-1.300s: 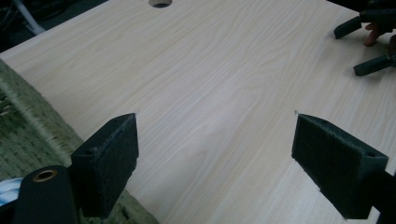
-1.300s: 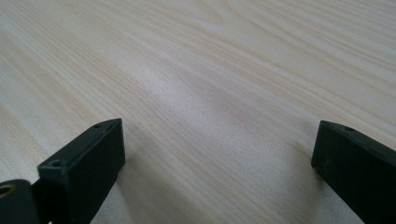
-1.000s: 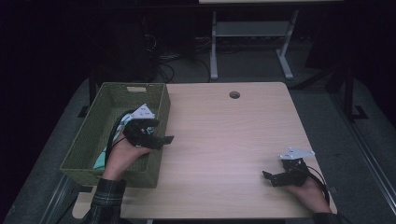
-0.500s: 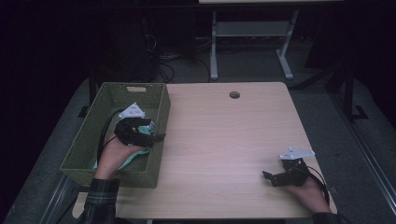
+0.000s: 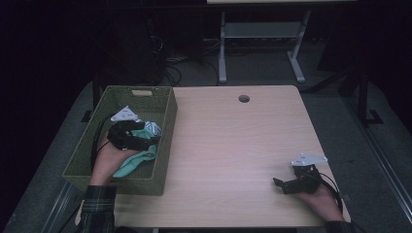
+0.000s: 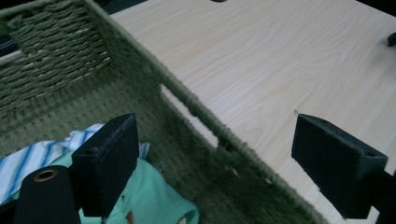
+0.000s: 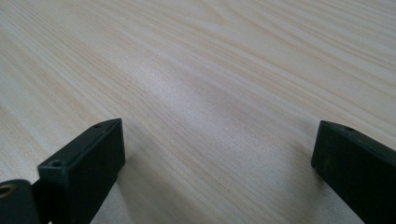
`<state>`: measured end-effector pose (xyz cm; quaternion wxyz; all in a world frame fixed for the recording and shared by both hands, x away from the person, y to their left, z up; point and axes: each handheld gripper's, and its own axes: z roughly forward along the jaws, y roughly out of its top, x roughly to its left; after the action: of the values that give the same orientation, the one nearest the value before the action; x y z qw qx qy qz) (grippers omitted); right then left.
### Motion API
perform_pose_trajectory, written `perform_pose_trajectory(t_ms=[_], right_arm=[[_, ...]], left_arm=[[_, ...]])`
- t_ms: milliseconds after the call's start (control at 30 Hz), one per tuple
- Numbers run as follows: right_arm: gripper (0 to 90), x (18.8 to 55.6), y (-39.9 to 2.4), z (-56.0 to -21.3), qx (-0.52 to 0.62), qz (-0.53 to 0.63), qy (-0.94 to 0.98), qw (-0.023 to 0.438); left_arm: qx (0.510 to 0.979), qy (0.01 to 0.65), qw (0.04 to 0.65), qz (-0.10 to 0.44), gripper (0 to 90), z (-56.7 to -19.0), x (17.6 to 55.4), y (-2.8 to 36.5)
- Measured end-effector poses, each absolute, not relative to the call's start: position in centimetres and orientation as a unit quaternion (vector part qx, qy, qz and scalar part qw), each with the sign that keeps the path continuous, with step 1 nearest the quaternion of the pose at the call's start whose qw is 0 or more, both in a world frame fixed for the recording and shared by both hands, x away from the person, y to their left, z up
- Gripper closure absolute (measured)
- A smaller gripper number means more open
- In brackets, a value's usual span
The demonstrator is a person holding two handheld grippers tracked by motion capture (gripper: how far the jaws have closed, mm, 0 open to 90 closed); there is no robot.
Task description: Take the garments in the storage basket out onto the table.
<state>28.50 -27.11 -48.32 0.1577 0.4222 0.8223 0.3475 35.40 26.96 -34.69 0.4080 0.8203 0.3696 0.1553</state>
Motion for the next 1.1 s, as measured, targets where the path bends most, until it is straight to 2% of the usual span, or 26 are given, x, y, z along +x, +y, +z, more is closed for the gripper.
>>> perform_pose_trajectory(t_ms=[667, 1100], right_arm=[[2.3, 28.5, -27.1, -48.3, 0.422, 0.348, 0.822, 0.159], [2.3, 28.5, -27.1, -48.3, 0.422, 0.348, 0.822, 0.158]], left_arm=[[0.813, 0.4, 0.386, 0.174, 14.4, -37.2, 36.7, 29.4], [0.828, 0.42, 0.336, 0.159, 14.3, -39.5, 37.4, 29.0]])
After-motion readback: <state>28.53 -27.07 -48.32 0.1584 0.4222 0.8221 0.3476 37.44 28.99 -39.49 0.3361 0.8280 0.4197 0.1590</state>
